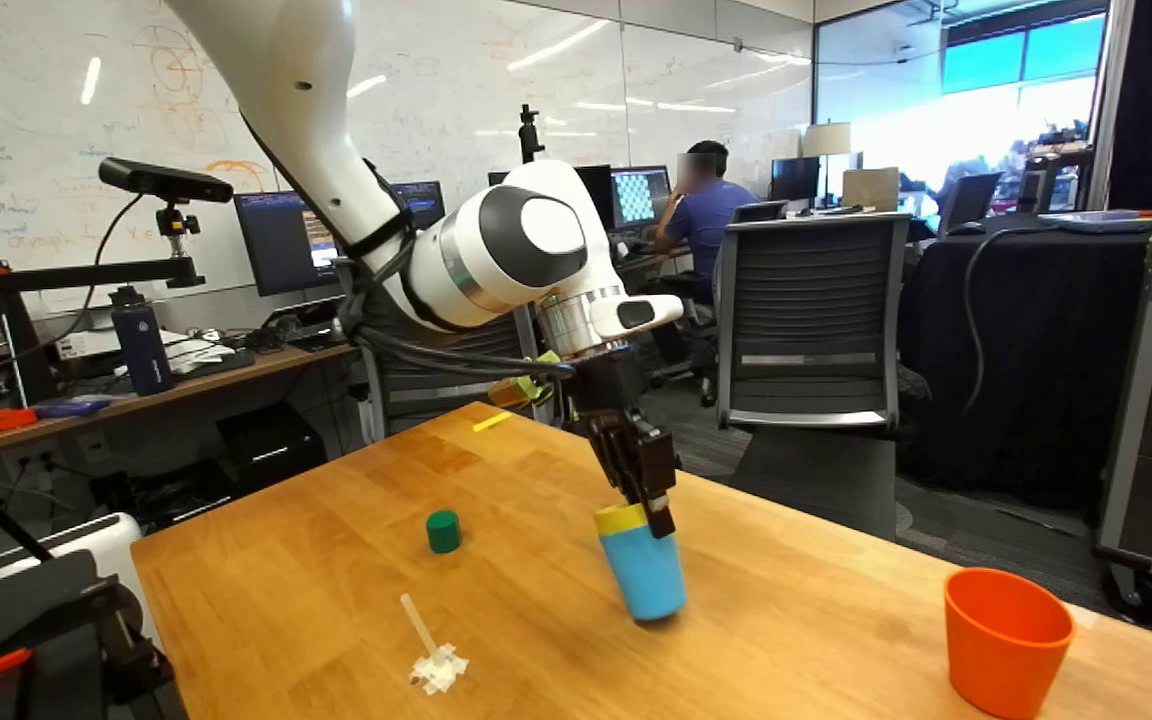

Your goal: Put the yellow cup in the blue cup then pick the orange cup and put it in the yellow cup

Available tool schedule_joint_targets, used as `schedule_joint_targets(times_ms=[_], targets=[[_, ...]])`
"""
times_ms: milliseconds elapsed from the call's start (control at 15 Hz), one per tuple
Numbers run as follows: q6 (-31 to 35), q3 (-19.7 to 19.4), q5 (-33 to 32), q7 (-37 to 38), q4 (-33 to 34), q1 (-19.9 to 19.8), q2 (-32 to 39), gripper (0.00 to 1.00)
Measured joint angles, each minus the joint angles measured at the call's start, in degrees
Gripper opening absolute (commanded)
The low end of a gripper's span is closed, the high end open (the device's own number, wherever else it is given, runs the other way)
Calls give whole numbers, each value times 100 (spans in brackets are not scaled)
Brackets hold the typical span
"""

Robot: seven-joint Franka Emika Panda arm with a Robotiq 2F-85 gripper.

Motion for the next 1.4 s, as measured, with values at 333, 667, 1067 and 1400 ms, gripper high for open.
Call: schedule_joint_targets(times_ms=[333, 667, 1067, 1400], targets=[[195, -66, 102, -2, -100, 6, -7, 2], [389, -135, 116, -2, -214, 48, -42, 2], [559, -170, 116, -69, -687, 155, -298, 2], [713, -331, 113, -157, -1154, 160, -534, 2]])
